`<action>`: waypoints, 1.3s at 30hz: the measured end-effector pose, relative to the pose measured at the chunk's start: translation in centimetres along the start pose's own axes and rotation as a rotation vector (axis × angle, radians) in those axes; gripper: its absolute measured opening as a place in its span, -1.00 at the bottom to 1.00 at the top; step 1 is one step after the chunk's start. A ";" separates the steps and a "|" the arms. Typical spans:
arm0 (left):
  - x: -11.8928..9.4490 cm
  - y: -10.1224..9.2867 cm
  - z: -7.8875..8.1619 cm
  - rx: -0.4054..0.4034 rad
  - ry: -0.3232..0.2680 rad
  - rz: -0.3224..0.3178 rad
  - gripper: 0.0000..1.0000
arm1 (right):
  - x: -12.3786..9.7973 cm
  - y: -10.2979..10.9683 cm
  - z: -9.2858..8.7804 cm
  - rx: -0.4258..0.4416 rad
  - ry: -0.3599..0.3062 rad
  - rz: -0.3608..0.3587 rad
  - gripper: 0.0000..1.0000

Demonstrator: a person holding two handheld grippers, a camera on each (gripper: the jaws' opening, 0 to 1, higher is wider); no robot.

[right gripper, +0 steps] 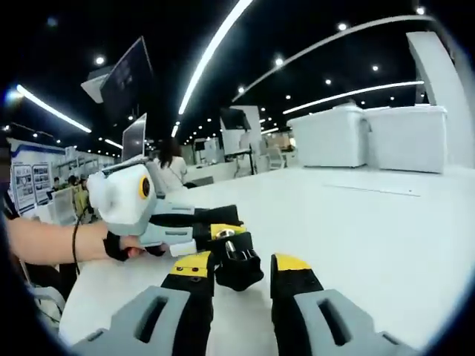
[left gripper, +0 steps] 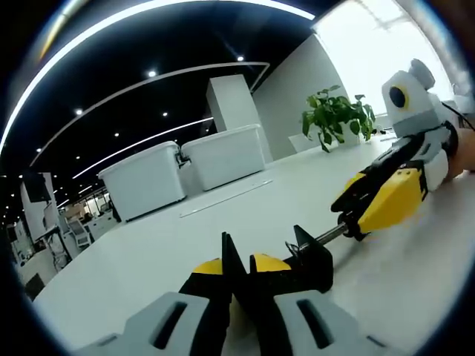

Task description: Clamp the fixed fixture on the desktop, loosen the retaining clip, secure it to the edge of the desk, and tighten the retaining clip.

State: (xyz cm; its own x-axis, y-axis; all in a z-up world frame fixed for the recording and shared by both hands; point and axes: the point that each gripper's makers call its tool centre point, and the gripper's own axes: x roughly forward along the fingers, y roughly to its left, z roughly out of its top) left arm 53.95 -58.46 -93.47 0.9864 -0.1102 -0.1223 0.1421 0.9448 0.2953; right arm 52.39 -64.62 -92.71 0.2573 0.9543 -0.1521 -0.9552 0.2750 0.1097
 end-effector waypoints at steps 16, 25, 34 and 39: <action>0.0 0.1 -0.1 -0.013 0.004 0.004 -0.80 | 0.6 0.1 -0.7 -0.434 0.060 -0.058 -0.50; 0.0 0.1 -0.1 -0.017 0.004 0.003 -0.80 | 0.4 0.4 -0.2 -0.643 0.084 -0.101 -0.50; 0.1 0.2 -0.2 -0.033 0.006 0.004 -0.80 | 0.5 0.6 0.2 -0.799 0.093 -0.126 -0.50; 0.1 0.3 -0.1 -0.042 0.005 0.003 -0.79 | 0.4 0.8 0.5 -0.968 0.106 -0.153 -0.50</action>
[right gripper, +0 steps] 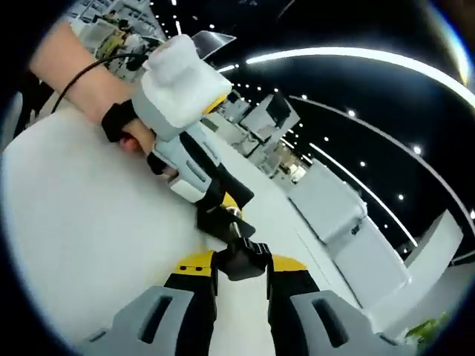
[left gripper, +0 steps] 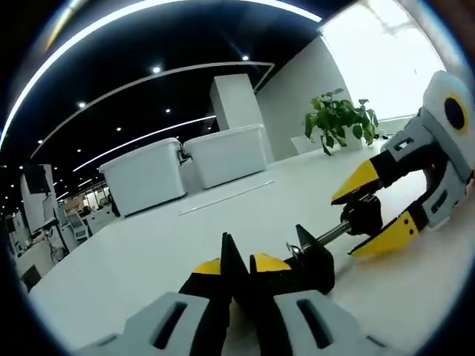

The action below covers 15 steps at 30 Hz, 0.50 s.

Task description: Clamp the fixed fixture on the desktop, loosen the retaining clip, secure it to the edge of the desk, and tighten the retaining clip.

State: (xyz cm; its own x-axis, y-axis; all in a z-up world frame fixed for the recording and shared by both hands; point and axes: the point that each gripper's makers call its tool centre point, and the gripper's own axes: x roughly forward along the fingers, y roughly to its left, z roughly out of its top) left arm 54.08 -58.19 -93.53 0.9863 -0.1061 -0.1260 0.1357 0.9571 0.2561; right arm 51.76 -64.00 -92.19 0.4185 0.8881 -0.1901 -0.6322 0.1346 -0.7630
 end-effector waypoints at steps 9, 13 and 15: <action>0.0 -0.1 0.0 -0.023 0.000 -0.008 -0.79 | -0.2 0.0 0.2 -0.213 0.016 -0.017 -0.51; 0.0 -0.1 0.0 -0.028 0.001 -0.008 -0.79 | -0.2 0.0 0.3 -0.327 0.018 -0.029 -0.51; 0.0 -0.1 0.0 -0.028 0.001 -0.008 -0.79 | -0.2 0.0 0.2 -0.377 0.027 -0.032 -0.51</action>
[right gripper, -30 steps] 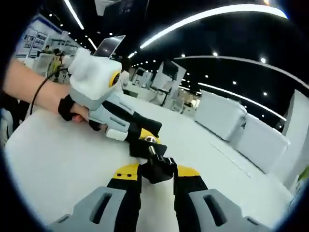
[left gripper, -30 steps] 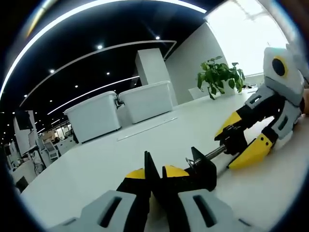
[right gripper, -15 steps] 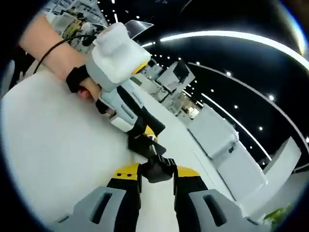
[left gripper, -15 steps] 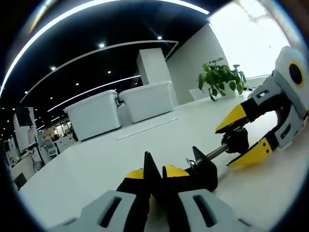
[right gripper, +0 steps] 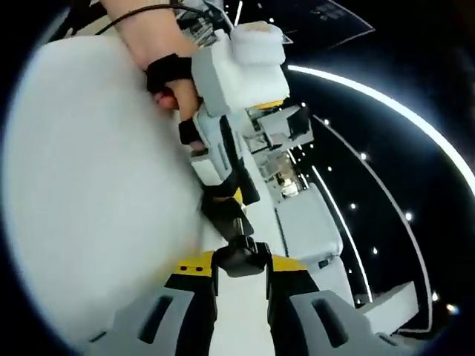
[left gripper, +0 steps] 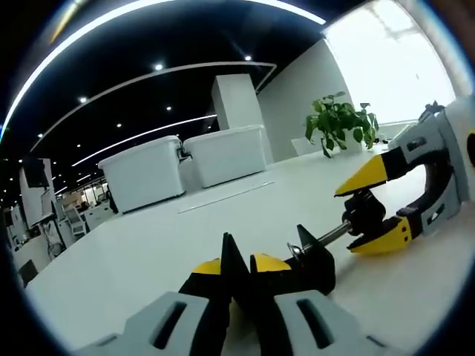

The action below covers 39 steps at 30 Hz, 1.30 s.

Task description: Clamp the fixed fixture on the desktop, loosen the retaining clip, secure it to the edge of the desk, and tighten the retaining clip.

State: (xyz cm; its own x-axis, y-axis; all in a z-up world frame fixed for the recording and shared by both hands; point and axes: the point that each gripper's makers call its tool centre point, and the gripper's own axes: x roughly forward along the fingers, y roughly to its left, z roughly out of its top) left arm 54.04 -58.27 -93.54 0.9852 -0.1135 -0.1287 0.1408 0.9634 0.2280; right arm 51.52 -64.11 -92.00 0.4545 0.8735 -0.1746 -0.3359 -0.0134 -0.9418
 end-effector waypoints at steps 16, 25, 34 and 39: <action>0.0 0.0 -0.1 0.016 0.006 0.004 -0.81 | -0.8 0.7 -0.6 -0.279 0.103 0.007 -0.63; 0.1 0.0 -0.2 -0.001 0.011 0.002 -0.82 | -1.5 0.1 -1.4 -0.123 0.071 0.010 -0.50; 0.0 0.0 -0.2 0.005 0.010 0.001 -0.82 | -2.0 -0.5 -3.5 0.647 -0.062 0.090 -0.34; -0.1 0.2 -0.2 0.006 0.012 0.012 -0.82 | -1.9 -0.9 -4.8 1.142 -0.115 0.130 -0.25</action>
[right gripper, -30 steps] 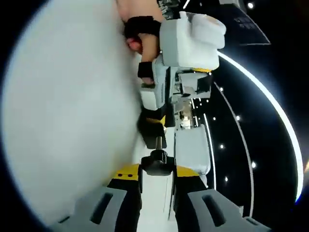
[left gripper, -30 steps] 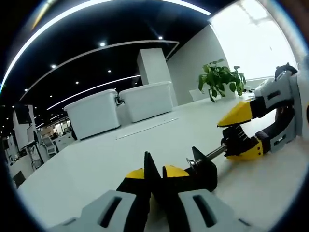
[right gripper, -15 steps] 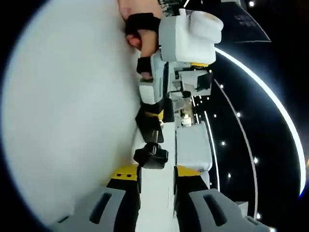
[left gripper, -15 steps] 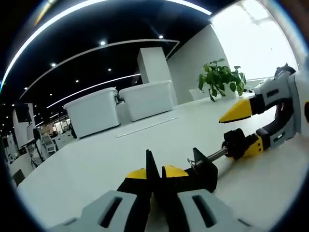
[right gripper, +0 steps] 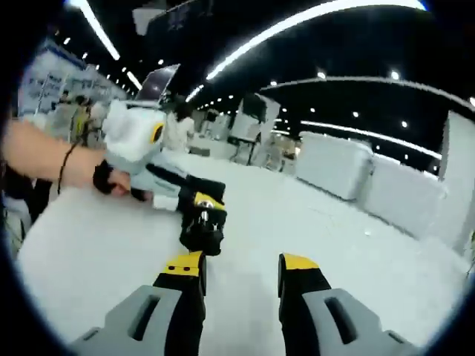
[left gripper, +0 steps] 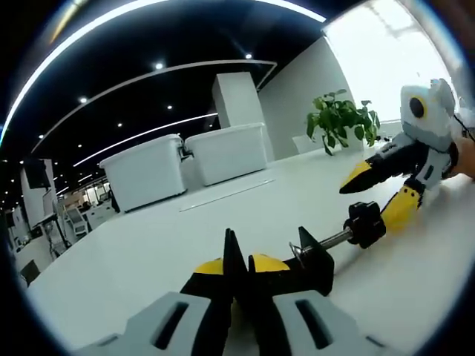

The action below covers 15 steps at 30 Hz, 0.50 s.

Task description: Clamp the fixed fixture on the desktop, loosen the retaining clip, secure it to the edge of the desk, and tighten the retaining clip.

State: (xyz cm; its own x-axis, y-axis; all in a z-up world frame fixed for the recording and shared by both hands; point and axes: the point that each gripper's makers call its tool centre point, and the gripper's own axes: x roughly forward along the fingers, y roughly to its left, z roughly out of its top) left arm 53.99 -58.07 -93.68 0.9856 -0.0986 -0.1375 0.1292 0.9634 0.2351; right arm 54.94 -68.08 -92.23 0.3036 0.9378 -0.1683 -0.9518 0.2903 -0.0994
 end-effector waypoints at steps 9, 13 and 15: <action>-0.1 0.0 0.1 0.003 -0.001 -0.003 -0.82 | 0.1 1.8 3.2 0.264 -0.142 0.094 -0.22; -0.1 0.0 0.1 0.009 -0.002 -0.002 -0.82 | 1.2 2.2 1.9 0.243 -0.087 0.065 -0.32; 0.0 -0.1 0.1 0.016 -0.005 -0.006 -0.82 | 1.5 2.4 0.9 0.255 -0.045 0.065 -0.34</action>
State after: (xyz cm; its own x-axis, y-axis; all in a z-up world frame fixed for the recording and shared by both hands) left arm 53.97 -58.24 -93.58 0.9852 -0.1060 -0.1345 0.1372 0.9586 0.2494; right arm 53.07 -65.83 -91.87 0.2445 0.9620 -0.1215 -0.9513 0.2623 0.1618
